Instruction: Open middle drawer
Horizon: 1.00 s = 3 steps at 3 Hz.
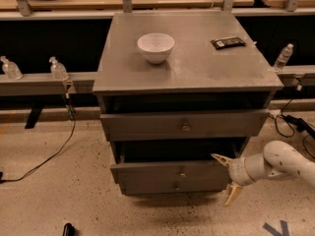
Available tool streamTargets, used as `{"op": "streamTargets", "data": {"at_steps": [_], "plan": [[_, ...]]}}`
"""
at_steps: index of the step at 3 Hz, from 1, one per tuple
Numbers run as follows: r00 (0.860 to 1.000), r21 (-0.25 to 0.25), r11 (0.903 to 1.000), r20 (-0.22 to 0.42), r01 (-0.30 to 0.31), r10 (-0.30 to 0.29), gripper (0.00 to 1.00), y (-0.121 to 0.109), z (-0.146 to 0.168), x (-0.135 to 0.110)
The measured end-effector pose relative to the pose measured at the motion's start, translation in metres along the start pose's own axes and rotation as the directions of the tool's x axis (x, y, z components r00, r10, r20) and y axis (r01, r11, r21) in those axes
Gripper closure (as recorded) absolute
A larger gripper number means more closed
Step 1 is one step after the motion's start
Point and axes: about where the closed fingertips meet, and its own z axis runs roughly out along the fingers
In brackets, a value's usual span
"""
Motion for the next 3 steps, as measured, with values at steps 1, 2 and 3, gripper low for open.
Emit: {"op": "streamTargets", "data": {"at_steps": [1, 2, 3], "plan": [[1.0, -0.069, 0.9972, 0.008, 0.03, -0.03, 0.22, 0.036, -0.023, -0.023], [0.999, -0.086, 0.9956, 0.02, 0.036, -0.034, 0.17, 0.05, -0.032, -0.033], [0.998, -0.06, 0.9967, 0.047, 0.055, -0.052, 0.1, 0.04, -0.033, -0.043]]}}
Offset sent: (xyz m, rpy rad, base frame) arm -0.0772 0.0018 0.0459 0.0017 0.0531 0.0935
